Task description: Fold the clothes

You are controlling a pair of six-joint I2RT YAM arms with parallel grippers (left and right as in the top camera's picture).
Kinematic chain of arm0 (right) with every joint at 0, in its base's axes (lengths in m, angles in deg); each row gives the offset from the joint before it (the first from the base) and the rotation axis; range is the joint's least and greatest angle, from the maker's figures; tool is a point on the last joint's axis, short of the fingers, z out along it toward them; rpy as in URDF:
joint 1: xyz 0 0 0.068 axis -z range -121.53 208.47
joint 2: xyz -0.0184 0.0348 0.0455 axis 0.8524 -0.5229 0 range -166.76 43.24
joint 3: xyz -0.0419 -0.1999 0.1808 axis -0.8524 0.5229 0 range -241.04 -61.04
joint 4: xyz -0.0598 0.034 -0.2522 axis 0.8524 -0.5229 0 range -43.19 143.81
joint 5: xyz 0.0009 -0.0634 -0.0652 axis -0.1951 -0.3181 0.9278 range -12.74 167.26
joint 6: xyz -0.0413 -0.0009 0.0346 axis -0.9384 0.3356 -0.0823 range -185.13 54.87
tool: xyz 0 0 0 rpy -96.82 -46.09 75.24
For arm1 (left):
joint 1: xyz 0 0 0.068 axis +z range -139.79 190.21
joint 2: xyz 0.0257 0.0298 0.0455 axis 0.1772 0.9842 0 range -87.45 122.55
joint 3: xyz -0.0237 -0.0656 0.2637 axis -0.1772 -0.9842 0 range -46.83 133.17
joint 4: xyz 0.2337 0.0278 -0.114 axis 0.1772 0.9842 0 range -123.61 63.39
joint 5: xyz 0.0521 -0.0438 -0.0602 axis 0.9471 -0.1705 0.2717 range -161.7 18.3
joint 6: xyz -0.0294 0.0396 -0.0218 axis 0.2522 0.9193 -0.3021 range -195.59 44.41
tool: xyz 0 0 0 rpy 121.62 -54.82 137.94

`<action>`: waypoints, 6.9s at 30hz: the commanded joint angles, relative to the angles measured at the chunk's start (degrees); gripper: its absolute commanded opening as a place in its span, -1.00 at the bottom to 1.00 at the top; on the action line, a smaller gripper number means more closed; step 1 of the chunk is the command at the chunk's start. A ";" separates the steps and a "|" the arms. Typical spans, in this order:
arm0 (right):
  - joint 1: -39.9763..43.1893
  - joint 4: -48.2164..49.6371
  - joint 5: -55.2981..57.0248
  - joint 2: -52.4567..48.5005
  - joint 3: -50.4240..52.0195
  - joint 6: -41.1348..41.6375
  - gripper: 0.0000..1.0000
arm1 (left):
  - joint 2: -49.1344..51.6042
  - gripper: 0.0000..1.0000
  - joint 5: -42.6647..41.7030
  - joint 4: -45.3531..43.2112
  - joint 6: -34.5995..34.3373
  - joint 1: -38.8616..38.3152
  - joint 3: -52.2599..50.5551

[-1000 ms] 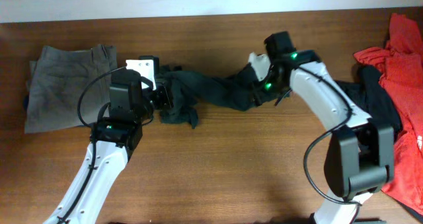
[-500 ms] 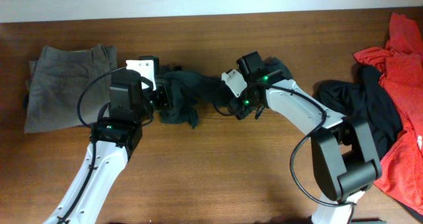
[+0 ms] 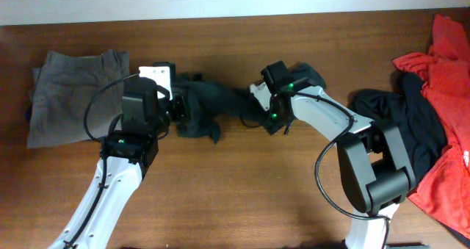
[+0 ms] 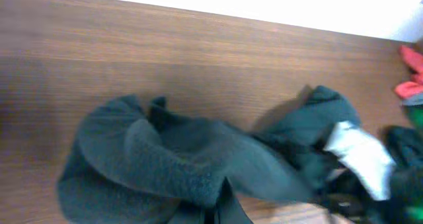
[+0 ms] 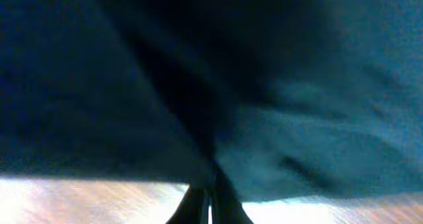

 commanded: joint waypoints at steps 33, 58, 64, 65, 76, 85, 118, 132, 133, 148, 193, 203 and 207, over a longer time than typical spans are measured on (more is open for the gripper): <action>16.61 -17.55 22.40 10.78 -38.95 4.92 -0.92 | 0.87 -0.99 12.94 -10.95 8.39 8.90 10.58; 22.05 -41.18 10.34 8.04 -36.15 7.48 -0.90 | 7.87 -0.95 -3.98 42.73 11.58 6.95 24.63; 22.05 -43.63 8.41 8.04 -23.74 7.50 -0.63 | 10.62 -0.95 -3.98 58.14 11.61 6.23 23.52; 22.05 -43.47 8.44 8.04 -21.70 7.50 -0.63 | 10.99 -0.89 -4.00 59.49 11.61 6.23 23.52; 22.05 -37.97 4.46 8.07 -17.07 7.50 -0.61 | 11.89 0.26 -4.24 65.05 11.63 6.23 23.52; 22.05 -37.64 -0.15 8.04 -14.36 7.52 -0.43 | 11.89 0.72 -3.10 65.09 11.61 6.23 23.52; 22.05 -12.83 -7.82 8.17 15.43 13.70 -0.92 | 11.89 0.74 -3.13 60.74 11.61 6.23 23.52; 21.94 -30.53 -13.44 15.65 -28.76 12.33 -0.92 | 11.85 0.50 -14.82 51.08 11.63 5.31 24.39; 21.94 -31.10 -13.42 15.61 -32.22 12.74 -0.92 | 11.85 0.50 -16.24 50.25 11.63 4.79 24.39; 22.43 -28.61 -4.70 15.61 -41.40 17.70 -0.92 | 11.85 0.49 -11.28 39.08 12.96 -13.57 24.39; 24.04 -36.02 29.03 14.19 -41.31 34.51 -0.92 | 31.54 0.15 0.79 45.97 7.32 -17.11 23.45; 24.04 -36.04 29.00 14.19 -41.31 34.51 -0.92 | 31.54 -0.99 1.31 43.85 7.34 -16.72 23.87; 24.04 -36.13 29.00 14.19 -41.31 34.51 -0.92 | 30.88 -0.99 4.66 43.82 7.37 -14.10 28.92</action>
